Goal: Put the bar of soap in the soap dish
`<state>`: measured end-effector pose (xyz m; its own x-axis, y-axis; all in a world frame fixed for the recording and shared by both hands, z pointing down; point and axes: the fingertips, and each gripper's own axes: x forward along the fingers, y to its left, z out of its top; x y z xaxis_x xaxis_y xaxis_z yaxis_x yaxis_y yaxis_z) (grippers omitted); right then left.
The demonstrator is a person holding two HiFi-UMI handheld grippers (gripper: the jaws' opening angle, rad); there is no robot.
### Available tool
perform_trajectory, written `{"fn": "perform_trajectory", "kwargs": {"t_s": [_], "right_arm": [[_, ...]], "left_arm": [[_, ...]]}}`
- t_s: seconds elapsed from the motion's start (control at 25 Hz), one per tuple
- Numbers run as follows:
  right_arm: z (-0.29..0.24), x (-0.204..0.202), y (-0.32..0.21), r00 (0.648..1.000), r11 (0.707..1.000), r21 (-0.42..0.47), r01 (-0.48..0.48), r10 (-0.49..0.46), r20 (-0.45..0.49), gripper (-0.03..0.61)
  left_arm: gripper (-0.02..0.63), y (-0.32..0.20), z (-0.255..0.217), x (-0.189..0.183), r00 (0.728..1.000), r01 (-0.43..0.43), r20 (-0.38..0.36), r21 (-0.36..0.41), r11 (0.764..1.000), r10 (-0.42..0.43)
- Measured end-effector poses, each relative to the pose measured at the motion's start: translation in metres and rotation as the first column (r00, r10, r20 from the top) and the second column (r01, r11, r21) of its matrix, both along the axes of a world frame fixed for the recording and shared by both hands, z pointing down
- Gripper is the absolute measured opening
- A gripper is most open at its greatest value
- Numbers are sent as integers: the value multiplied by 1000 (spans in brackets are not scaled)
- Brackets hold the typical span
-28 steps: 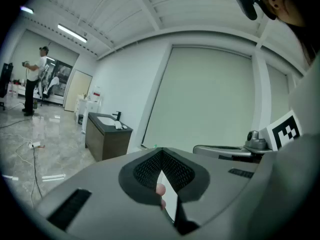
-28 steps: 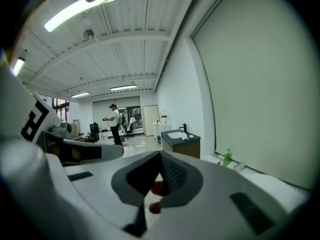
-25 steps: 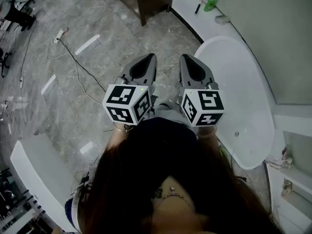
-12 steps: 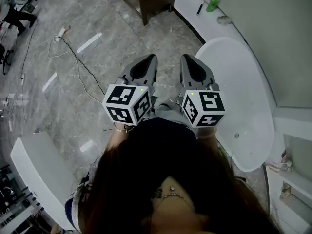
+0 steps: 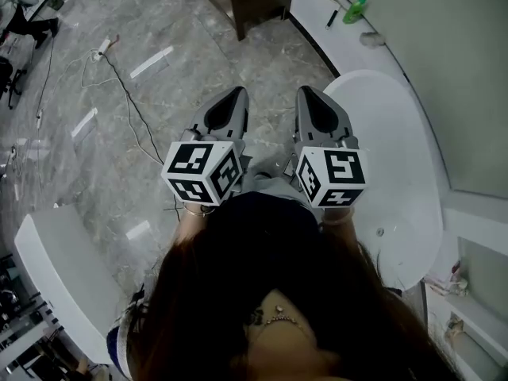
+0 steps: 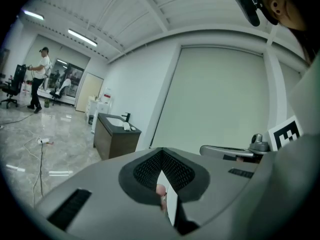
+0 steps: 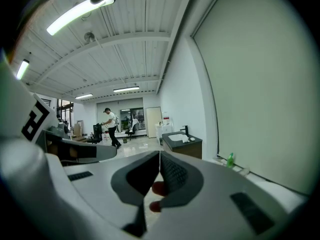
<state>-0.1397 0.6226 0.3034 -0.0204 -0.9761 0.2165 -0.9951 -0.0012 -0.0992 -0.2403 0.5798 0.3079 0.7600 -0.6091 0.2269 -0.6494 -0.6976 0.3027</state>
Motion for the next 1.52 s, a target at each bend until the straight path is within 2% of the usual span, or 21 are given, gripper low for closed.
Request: {"fn": "perform_trajectory", "kwargs": {"t_s": [0.24, 0.48, 0.72, 1.12, 1.36, 1.52], "right_arm": [[6, 9, -27, 999, 999, 0, 42, -42, 29, 17], [19, 20, -72, 999, 999, -26, 46, -46, 21, 17], [20, 33, -142, 1000, 999, -30, 26, -26, 15, 17], [-4, 50, -289, 1000, 1000, 10, -4, 4, -21, 18], [-7, 54, -349, 1000, 1000, 17, 8, -8, -26, 18], [-2, 70, -380, 1000, 1000, 10, 8, -8, -22, 18]], "left_arm": [[-5, -23, 12, 9, 999, 19, 34, -25, 1000, -18], [-5, -70, 20, 20, 999, 24, 49, -29, 999, -22], [-5, -146, 21, 36, 1000, -4, 28, -30, 1000, 4], [-5, -294, -1, 62, 998, -60, -11, -2, 998, 60], [-5, -350, 5, 74, 996, -82, -21, -27, 996, 81], [-5, -381, 12, 91, 996, -88, -26, -42, 995, 87]]}}
